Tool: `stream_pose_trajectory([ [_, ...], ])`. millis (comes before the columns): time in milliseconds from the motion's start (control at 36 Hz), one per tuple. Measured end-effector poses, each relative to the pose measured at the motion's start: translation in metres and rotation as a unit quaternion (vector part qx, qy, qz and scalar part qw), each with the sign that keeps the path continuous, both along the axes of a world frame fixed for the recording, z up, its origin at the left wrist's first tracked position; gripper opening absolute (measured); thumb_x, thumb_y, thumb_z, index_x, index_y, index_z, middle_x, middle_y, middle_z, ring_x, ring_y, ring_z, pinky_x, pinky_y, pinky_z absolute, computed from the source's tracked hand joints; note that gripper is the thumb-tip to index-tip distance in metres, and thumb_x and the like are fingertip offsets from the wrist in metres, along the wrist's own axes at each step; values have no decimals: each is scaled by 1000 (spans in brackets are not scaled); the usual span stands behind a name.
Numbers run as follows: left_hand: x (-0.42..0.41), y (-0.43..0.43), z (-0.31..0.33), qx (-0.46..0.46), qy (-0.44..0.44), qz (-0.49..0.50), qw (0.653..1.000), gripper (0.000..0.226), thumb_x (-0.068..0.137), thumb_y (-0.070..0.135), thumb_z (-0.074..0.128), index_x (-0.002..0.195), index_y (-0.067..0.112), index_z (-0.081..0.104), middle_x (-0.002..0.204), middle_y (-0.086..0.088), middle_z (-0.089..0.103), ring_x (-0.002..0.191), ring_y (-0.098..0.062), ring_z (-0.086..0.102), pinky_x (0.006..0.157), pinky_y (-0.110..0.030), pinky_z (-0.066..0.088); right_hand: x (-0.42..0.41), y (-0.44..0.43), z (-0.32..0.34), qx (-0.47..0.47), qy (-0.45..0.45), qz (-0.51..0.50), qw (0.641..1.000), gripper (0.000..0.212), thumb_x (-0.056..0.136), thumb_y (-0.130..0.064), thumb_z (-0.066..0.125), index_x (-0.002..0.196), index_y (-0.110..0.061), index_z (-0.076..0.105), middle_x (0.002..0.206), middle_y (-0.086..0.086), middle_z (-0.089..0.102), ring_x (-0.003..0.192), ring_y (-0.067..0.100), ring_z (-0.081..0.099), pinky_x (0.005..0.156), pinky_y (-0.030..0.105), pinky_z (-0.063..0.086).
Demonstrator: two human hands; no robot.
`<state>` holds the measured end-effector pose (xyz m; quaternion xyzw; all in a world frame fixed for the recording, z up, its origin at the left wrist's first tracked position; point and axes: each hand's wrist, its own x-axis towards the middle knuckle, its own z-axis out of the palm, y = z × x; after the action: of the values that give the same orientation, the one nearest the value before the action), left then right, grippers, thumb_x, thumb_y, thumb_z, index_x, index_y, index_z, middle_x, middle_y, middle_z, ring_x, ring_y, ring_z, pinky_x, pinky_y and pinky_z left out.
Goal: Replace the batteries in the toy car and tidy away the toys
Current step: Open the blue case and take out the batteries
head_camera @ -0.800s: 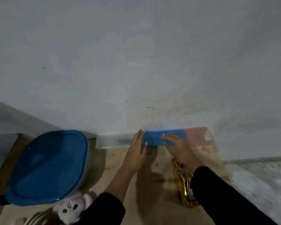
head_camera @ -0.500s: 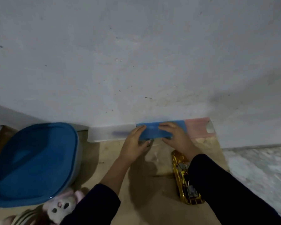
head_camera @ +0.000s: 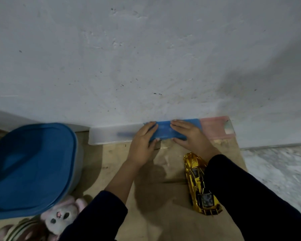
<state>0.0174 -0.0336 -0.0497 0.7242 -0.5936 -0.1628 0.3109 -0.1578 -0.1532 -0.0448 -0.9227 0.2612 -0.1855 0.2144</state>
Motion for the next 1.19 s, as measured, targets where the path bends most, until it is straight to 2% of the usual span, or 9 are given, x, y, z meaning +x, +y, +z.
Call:
stream_pose_trajectory([
  [83, 2, 0, 3, 7, 11, 1, 1000, 47, 90, 15, 61, 135, 10, 50, 143, -7, 45, 132, -19, 40, 111, -21, 23, 0, 0, -1, -67, 10, 0, 998, 53, 64, -14, 84, 112, 0, 65, 117, 15, 66, 107, 29, 64, 94, 42, 47],
  [167, 3, -1, 7, 22, 25, 2, 999, 46, 92, 18, 59, 136, 11, 48, 145, -4, 43, 134, -17, 38, 112, -22, 24, 1, -1, -3, -135, 12, 3, 991, 45, 73, -24, 77, 109, -1, 67, 113, 14, 67, 103, 27, 65, 92, 36, 48],
  [278, 4, -3, 9, 27, 33, 10, 999, 49, 91, 25, 61, 136, 12, 48, 145, -2, 44, 134, -13, 37, 111, -18, 23, 2, -3, -4, -176, 23, 11, 984, 47, 84, -40, 51, 109, -3, 67, 113, 12, 68, 103, 24, 66, 93, 33, 48],
  [389, 1, -6, 9, 21, 64, 40, 997, 53, 87, 30, 65, 134, 13, 51, 141, -2, 49, 125, 0, 33, 105, -6, 18, 5, -6, -4, -202, 22, 17, 979, 48, 87, -41, 48, 106, -1, 68, 108, 14, 70, 99, 26, 67, 90, 35, 51],
  [500, -1, -6, 8, 22, 83, 48, 995, 53, 85, 27, 67, 133, 10, 52, 139, -4, 50, 129, -9, 39, 107, -9, 20, 7, -4, -5, -236, 14, 13, 972, 48, 92, -39, 43, 104, 1, 68, 105, 15, 70, 97, 27, 67, 88, 36, 52],
  [639, -3, -6, 8, 22, 73, 46, 996, 52, 84, 21, 68, 132, 6, 52, 138, -8, 50, 124, -5, 35, 102, 4, 12, 9, 1, -5, -282, 41, 0, 959, 44, 92, -35, 43, 104, -1, 67, 106, 13, 70, 97, 25, 67, 88, 33, 51],
  [833, -1, -7, 7, 27, 71, 45, 996, 52, 85, 22, 67, 132, 6, 52, 138, -9, 50, 129, -17, 41, 102, 3, 13, 11, 1, -4, -277, 48, 1, 960, 57, 101, -37, 23, 103, 0, 67, 103, 14, 70, 94, 25, 68, 86, 33, 52],
  [1000, 1, -8, 9, 32, 89, 33, 995, 53, 84, 24, 68, 132, 7, 52, 136, -8, 51, 128, -18, 42, 106, -13, 23, 13, -5, -1, -245, 49, 13, 968, 58, 101, -37, 23, 99, 1, 67, 98, 15, 71, 87, 27, 69, 79, 33, 54],
  [1194, 3, -8, 8, 25, 89, 23, 995, 55, 83, 25, 70, 132, 7, 52, 135, -8, 51, 122, -9, 38, 101, 0, 16, 12, -1, 9, -156, 68, 6, 985, 47, 92, -37, 39, 102, -1, 66, 102, 14, 69, 91, 28, 67, 81, 35, 53],
])
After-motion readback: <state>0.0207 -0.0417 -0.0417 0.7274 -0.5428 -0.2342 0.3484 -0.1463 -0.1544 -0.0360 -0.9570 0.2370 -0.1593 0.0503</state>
